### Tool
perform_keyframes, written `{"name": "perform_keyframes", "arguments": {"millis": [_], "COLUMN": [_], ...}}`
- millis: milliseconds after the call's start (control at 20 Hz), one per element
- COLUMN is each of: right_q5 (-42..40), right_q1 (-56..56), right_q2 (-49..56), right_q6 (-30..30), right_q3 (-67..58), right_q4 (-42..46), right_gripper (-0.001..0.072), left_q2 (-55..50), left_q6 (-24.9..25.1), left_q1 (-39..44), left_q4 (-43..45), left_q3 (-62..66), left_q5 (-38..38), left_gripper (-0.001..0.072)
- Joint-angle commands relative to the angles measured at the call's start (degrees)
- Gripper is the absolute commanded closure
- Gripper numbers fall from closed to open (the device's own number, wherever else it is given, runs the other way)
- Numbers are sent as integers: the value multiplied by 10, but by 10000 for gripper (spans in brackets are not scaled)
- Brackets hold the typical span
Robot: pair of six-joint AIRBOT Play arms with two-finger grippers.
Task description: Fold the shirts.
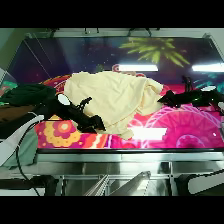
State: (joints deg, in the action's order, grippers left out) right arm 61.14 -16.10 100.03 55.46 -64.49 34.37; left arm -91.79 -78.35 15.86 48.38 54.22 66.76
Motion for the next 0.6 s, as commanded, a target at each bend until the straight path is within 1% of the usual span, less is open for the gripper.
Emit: {"name": "perform_keyframes", "arguments": {"millis": [0,50,100,200,300,350,400,450,500,550], "right_q5": [48,60,74,110,156,181,206,236,257,261], "right_q1": [-18,-24,-31,-47,-69,-84,-99,-115,-131,-147], "right_q2": [0,0,-1,-16,-55,-87,-123,-169,-217,-271], "right_q6": [0,-2,-2,-13,-17,-18,-28,-43,-61,-73], "right_q3": [-3,-3,-3,-3,-3,-3,-3,-3,-3,-3], "right_q4": [-23,-30,-33,-32,-34,-48,-80,-141,-214,-293], "right_gripper": [696,697,698,698,698,698,698,698,698,698], "left_q2": [-19,-16,-10,18,73,113,157,198,245,292], "left_q6": [3,11,12,15,23,40,65,84,96,104], "left_q1": [-14,-22,-30,-42,-62,-78,-100,-125,-153,-183], "left_q4": [33,31,29,26,21,-5,-47,-89,-135,-173], "left_q3": [45,46,46,46,46,46,49,60,80,104], "left_q5": [11,14,16,25,35,50,74,102,129,142], "left_gripper": [599,706,692,688,688,688,688,688,688,688]}}
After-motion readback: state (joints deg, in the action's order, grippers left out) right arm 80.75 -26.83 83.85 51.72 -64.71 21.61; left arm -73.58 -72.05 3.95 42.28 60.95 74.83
